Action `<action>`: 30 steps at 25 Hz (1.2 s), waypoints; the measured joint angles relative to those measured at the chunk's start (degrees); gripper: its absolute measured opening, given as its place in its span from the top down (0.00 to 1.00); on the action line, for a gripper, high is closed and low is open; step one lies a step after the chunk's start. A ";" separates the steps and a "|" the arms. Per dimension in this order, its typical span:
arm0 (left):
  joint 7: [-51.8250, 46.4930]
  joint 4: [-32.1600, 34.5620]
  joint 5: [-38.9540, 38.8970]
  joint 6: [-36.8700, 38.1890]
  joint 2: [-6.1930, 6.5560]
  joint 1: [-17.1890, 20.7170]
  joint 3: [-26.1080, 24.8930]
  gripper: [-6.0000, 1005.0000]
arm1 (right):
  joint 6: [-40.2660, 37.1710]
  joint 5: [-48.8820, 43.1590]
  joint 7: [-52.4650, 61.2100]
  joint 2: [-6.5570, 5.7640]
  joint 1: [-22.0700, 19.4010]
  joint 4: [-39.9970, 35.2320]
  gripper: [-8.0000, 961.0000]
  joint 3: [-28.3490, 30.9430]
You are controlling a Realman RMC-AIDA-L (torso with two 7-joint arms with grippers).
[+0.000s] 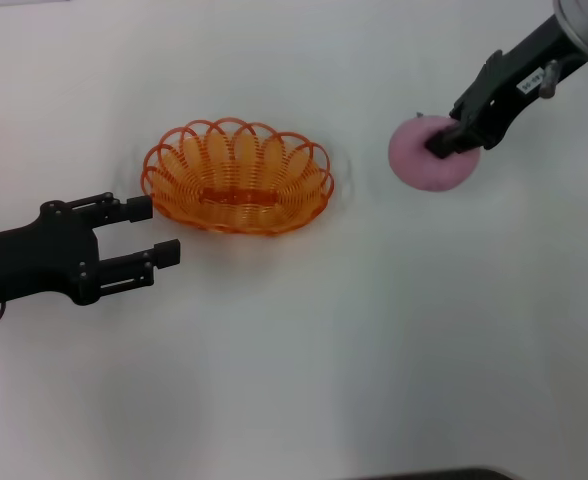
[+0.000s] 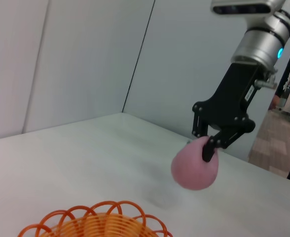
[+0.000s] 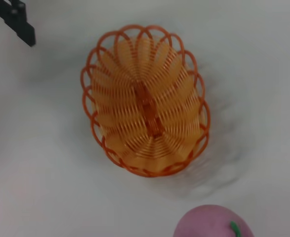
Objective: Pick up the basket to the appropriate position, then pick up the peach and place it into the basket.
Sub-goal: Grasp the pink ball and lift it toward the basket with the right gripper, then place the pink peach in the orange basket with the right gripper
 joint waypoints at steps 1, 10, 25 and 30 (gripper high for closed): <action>0.01 0.00 0.00 -0.07 0.00 0.05 0.00 0.29 | -0.27 0.00 0.12 0.03 0.13 -0.38 0.87 0.05; 0.07 -0.17 0.00 -0.12 0.00 -0.01 0.00 0.29 | 0.04 1.04 -0.35 0.34 0.48 0.10 0.87 -0.34; 0.20 -1.41 0.00 -0.39 0.05 -0.42 0.06 0.29 | 9.97 11.78 -4.08 1.06 0.55 5.72 0.87 -5.03; 0.20 -1.41 0.00 -0.48 0.08 -0.44 0.16 0.29 | 15.89 18.17 -8.20 1.10 0.54 11.00 0.87 -5.64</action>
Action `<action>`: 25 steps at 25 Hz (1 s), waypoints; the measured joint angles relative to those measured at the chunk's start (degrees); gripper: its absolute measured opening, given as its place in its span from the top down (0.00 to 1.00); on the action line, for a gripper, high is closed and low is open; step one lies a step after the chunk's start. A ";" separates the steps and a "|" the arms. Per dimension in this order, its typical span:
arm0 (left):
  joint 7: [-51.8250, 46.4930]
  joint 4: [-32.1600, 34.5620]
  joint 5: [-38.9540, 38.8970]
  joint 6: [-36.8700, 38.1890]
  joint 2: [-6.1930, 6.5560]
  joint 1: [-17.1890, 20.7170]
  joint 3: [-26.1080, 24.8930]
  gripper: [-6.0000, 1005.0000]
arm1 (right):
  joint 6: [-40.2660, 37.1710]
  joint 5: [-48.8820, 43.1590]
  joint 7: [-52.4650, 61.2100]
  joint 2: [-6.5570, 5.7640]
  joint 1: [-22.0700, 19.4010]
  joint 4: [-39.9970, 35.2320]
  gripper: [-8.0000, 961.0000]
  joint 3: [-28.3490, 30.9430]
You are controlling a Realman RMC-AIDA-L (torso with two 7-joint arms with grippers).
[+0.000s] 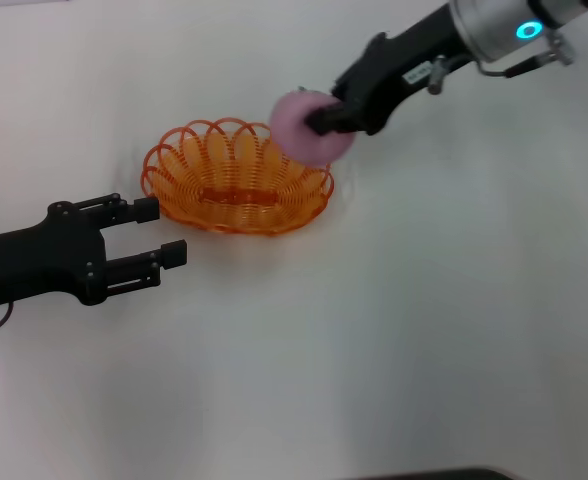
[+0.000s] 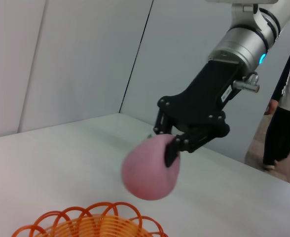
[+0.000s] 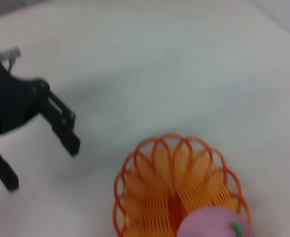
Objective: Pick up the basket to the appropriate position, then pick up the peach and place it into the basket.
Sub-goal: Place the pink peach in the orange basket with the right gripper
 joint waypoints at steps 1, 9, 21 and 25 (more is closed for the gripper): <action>0.00 0.00 0.00 -0.02 0.00 0.00 0.00 0.29 | 1.23 1.49 -0.93 0.01 0.03 1.13 0.87 -0.24; -0.02 0.00 -0.41 -0.20 0.01 -0.25 0.01 0.29 | 10.54 13.32 -10.21 0.41 0.07 11.60 0.86 -2.74; -0.11 -0.09 -0.04 -0.62 -0.03 -0.53 0.01 0.29 | 13.45 17.16 -13.57 0.46 0.14 15.57 0.86 -4.34; -0.05 -0.09 0.00 -0.67 -0.08 -0.53 0.01 0.29 | 13.60 17.19 -13.23 0.45 0.21 15.60 0.86 -4.49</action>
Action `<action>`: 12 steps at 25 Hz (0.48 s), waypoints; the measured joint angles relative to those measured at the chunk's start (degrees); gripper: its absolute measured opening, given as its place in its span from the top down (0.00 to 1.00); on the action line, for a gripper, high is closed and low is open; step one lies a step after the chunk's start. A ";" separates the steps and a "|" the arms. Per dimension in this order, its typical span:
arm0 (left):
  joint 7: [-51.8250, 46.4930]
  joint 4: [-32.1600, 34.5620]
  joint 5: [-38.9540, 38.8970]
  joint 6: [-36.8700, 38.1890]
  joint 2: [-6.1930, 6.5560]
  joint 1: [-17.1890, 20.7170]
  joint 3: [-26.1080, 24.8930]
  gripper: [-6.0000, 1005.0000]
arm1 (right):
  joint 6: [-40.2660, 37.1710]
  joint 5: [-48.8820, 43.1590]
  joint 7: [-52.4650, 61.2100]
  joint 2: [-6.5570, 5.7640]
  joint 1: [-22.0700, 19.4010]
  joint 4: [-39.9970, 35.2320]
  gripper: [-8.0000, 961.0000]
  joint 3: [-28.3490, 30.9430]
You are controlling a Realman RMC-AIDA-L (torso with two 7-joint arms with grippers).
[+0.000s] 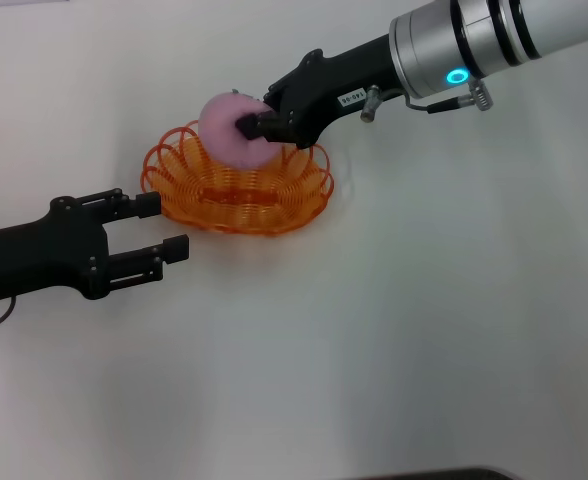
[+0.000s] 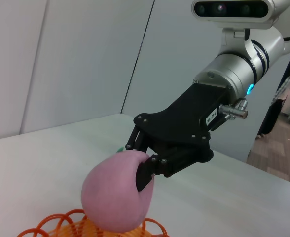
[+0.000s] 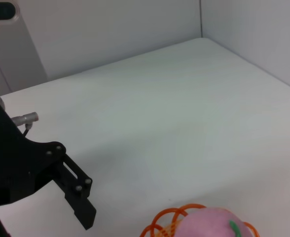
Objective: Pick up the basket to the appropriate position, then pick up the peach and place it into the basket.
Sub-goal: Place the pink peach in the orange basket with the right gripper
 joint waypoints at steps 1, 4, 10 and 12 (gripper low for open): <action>0.00 0.00 0.01 -0.01 0.00 0.00 0.00 0.29 | 0.15 0.01 0.09 0.00 0.03 0.01 0.86 -0.07; 0.01 -0.04 0.01 -0.03 0.00 0.00 0.10 0.29 | 0.66 0.04 0.43 0.00 0.06 0.04 0.86 -0.56; 0.04 -0.17 0.01 -0.03 0.00 0.00 0.16 0.29 | 1.04 0.09 0.55 0.17 0.08 0.38 0.70 -1.32; 0.05 -0.18 0.01 -0.03 0.00 0.00 0.23 0.29 | 1.04 0.13 0.55 0.18 0.13 0.57 0.58 -1.33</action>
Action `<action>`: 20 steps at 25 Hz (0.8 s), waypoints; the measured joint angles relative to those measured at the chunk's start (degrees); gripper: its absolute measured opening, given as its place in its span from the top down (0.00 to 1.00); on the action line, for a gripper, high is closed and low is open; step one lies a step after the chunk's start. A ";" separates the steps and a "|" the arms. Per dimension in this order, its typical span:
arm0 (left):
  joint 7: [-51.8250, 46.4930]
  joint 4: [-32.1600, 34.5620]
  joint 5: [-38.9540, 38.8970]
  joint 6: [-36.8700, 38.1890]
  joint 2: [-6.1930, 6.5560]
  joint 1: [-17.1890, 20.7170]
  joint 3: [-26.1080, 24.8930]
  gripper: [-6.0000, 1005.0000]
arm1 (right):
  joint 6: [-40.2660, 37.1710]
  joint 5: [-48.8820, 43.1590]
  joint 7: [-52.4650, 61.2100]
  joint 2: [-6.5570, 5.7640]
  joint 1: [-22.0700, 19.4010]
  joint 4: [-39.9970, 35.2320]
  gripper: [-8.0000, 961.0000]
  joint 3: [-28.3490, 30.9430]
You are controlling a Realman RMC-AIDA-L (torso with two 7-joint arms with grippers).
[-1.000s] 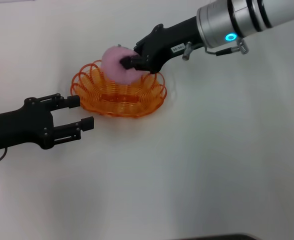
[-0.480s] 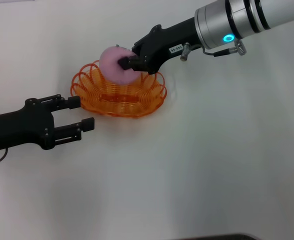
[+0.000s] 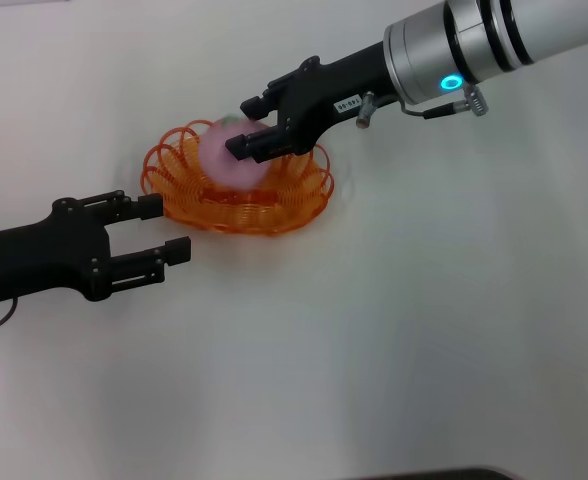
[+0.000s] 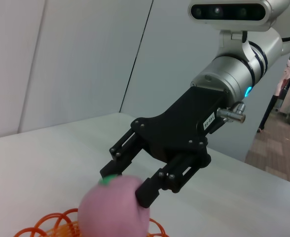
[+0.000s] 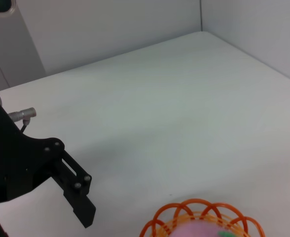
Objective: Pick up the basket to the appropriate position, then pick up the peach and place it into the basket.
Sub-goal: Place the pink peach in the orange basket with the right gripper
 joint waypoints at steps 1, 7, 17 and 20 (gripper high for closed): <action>0.00 0.00 0.00 0.00 0.00 0.00 0.09 0.29 | 0.00 0.03 0.00 0.00 0.05 0.02 0.49 -0.01; 0.00 0.00 0.00 0.00 -0.02 0.07 0.22 0.29 | -0.16 0.41 -0.01 0.00 0.16 0.02 0.30 -0.01; 0.01 0.00 0.00 0.01 -0.09 0.10 0.20 0.29 | -1.39 0.48 -0.03 -0.04 0.26 -0.31 0.17 -0.01; 0.00 0.00 0.00 0.01 -0.09 0.10 0.20 0.29 | -3.20 0.48 0.06 -0.26 -0.12 -0.90 0.17 0.02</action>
